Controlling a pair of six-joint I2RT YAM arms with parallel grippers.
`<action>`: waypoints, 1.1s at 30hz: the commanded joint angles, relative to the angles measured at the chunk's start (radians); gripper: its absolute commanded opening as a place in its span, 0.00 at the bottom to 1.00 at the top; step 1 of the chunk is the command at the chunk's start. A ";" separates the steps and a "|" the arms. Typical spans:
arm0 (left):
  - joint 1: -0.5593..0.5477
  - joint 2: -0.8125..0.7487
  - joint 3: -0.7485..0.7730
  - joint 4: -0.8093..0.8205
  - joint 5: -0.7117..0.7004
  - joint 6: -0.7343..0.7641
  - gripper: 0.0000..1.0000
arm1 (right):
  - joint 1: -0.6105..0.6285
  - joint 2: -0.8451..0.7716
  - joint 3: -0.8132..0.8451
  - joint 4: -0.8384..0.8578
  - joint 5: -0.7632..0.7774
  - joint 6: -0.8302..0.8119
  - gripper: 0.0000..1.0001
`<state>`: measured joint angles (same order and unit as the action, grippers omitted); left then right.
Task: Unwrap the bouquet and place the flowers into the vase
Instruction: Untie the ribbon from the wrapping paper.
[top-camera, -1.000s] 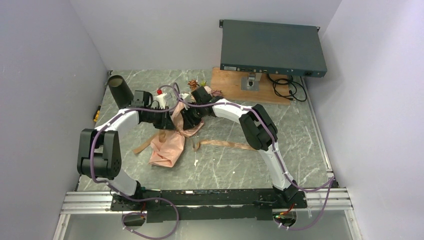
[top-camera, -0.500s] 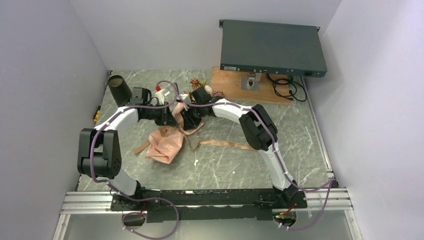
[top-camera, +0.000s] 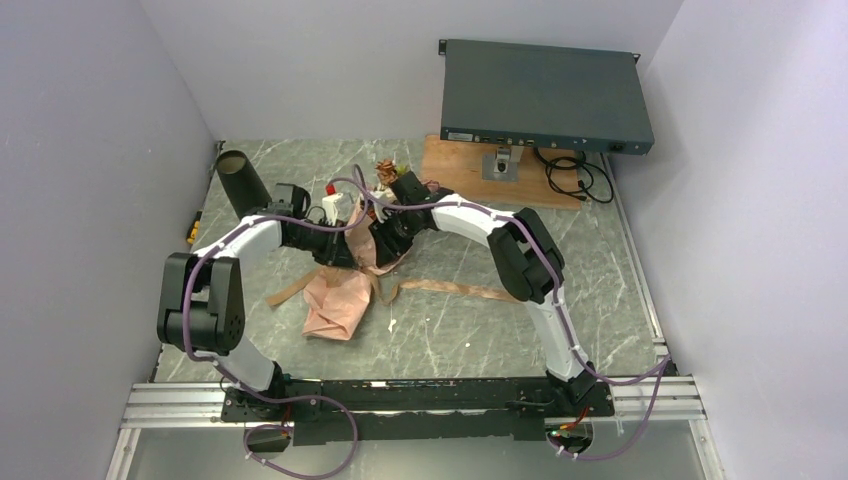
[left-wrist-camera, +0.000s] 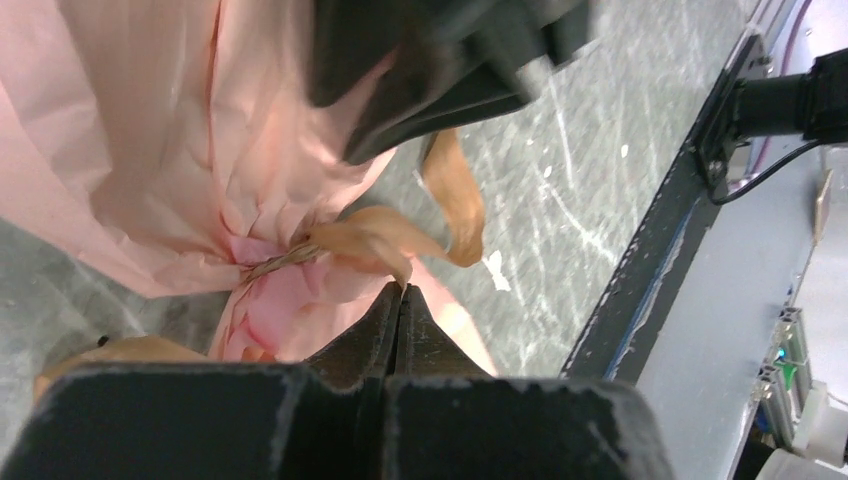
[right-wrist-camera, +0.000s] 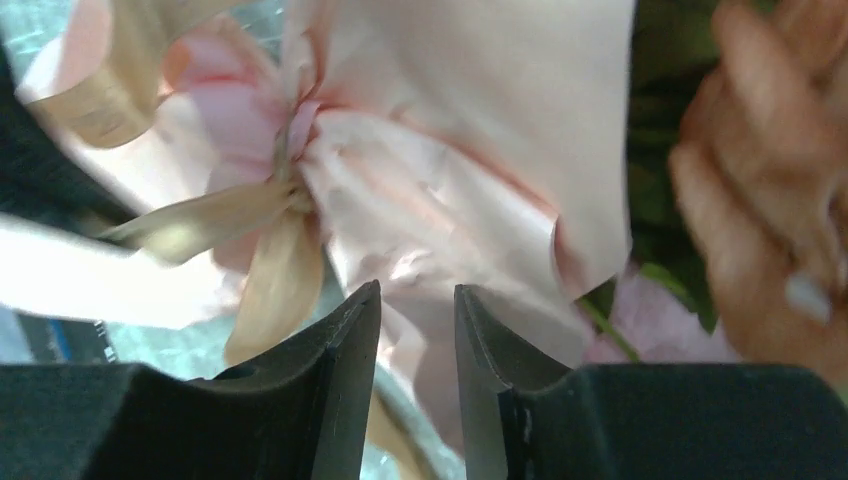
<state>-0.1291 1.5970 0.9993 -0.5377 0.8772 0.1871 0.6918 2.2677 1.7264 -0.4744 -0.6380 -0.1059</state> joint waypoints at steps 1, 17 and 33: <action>0.022 0.036 -0.013 -0.057 0.041 0.186 0.00 | -0.016 -0.139 -0.006 -0.029 -0.087 0.043 0.37; 0.022 0.069 0.024 -0.036 0.062 0.225 0.00 | -0.008 0.073 0.120 0.254 -0.064 0.296 0.30; -0.046 -0.012 0.212 0.016 0.067 0.114 0.00 | 0.035 0.177 0.028 0.090 0.089 0.012 0.00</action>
<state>-0.1589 1.6707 1.1610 -0.5896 0.8356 0.2989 0.7097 2.3821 1.8130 -0.2436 -0.6495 0.0040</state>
